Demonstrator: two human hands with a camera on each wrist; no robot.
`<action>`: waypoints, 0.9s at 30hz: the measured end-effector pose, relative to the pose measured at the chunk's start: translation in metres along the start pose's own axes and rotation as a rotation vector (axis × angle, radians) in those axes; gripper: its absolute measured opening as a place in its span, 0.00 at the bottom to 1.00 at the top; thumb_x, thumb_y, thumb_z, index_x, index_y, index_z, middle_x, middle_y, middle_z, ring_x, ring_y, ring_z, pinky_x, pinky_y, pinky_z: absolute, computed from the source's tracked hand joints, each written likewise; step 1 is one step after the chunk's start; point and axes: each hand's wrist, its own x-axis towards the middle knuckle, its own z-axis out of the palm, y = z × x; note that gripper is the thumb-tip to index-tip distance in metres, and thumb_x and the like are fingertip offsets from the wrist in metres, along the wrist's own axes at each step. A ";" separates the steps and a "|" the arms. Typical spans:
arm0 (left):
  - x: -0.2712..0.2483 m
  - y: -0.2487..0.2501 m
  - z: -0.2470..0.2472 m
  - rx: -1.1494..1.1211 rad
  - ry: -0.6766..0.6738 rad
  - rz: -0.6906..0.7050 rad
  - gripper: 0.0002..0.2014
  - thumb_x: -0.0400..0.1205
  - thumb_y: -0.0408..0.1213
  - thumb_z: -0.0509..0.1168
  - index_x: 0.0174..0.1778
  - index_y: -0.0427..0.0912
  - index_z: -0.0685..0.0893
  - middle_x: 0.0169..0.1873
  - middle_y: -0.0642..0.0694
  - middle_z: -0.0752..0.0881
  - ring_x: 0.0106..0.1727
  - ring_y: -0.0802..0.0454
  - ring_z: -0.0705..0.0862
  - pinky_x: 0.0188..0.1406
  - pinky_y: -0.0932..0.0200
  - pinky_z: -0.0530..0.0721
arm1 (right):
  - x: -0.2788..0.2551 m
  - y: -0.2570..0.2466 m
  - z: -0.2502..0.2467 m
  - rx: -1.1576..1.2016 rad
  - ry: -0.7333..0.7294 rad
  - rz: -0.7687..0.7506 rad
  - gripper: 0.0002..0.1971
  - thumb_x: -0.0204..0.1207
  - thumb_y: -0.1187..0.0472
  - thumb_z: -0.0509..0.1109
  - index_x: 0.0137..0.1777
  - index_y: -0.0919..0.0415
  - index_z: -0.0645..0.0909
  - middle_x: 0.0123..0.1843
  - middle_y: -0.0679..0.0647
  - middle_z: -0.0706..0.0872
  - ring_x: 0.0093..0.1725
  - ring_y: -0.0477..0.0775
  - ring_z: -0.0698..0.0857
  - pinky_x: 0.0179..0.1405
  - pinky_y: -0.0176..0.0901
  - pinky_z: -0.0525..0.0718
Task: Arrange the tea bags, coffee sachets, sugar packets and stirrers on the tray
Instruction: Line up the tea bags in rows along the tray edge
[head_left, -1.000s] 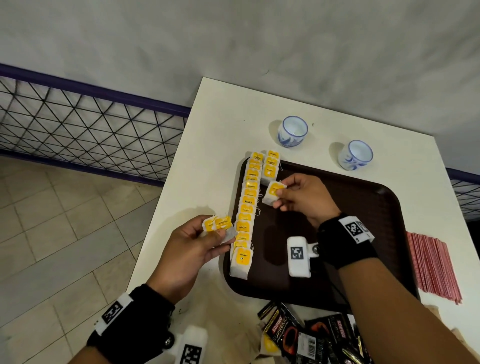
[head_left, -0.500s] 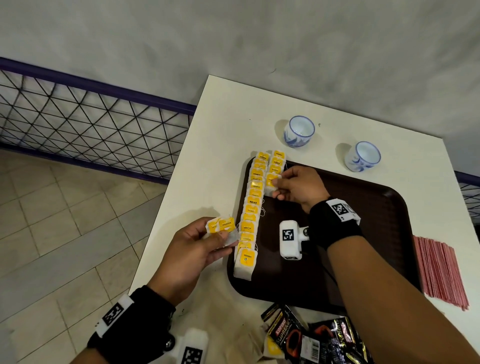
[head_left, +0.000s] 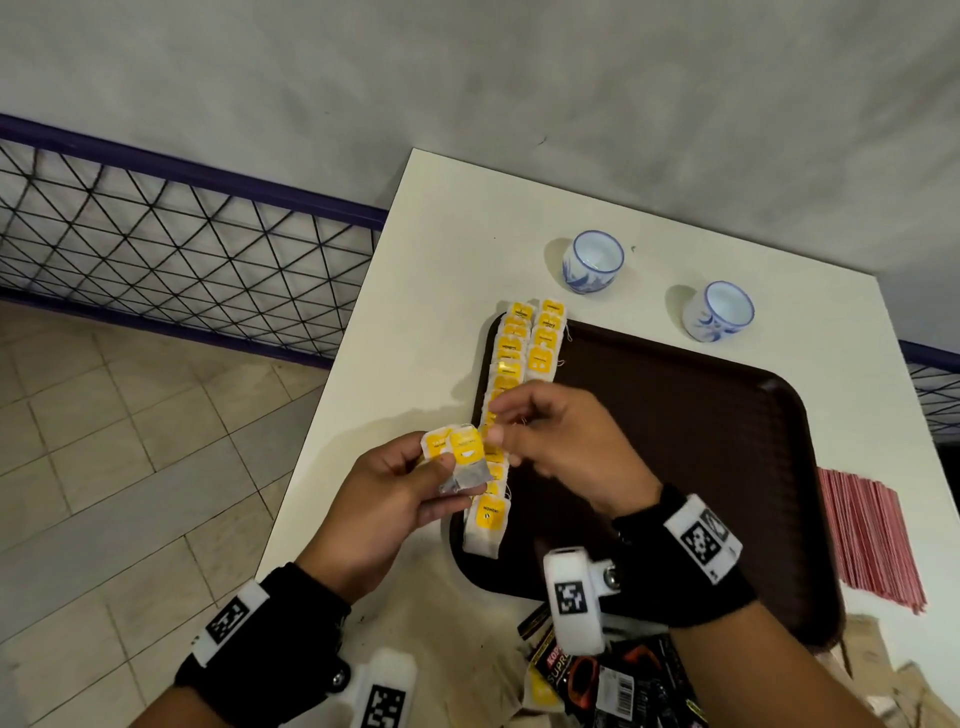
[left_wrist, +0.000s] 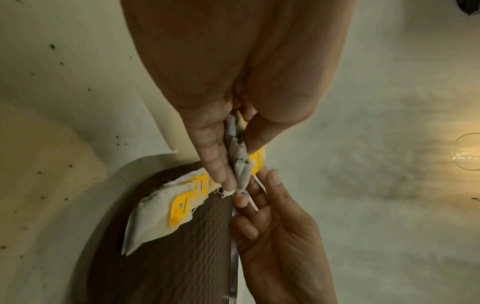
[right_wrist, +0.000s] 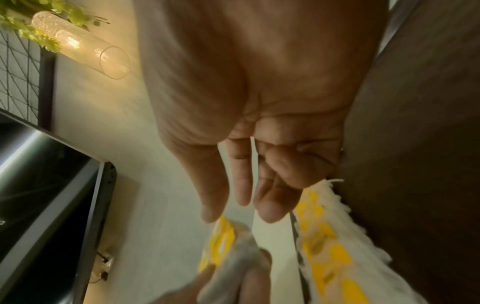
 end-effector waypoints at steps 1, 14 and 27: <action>0.000 -0.001 0.001 0.013 -0.007 0.005 0.13 0.89 0.28 0.61 0.65 0.34 0.86 0.56 0.35 0.92 0.58 0.37 0.92 0.57 0.49 0.92 | -0.003 0.004 0.003 -0.013 -0.031 -0.014 0.12 0.73 0.67 0.81 0.55 0.63 0.88 0.49 0.62 0.89 0.34 0.52 0.84 0.29 0.31 0.80; -0.001 -0.006 0.007 0.123 -0.022 0.015 0.10 0.87 0.29 0.64 0.62 0.37 0.88 0.54 0.38 0.93 0.56 0.38 0.93 0.59 0.42 0.90 | -0.021 0.015 0.007 -0.006 -0.024 -0.047 0.06 0.74 0.71 0.78 0.49 0.66 0.85 0.45 0.66 0.87 0.31 0.56 0.84 0.37 0.54 0.86; 0.000 -0.006 0.002 0.117 0.020 0.010 0.10 0.87 0.30 0.65 0.62 0.35 0.87 0.53 0.36 0.93 0.55 0.37 0.93 0.60 0.40 0.90 | -0.032 0.010 -0.008 0.031 0.027 -0.066 0.06 0.74 0.72 0.77 0.46 0.71 0.83 0.35 0.58 0.89 0.30 0.55 0.86 0.36 0.43 0.87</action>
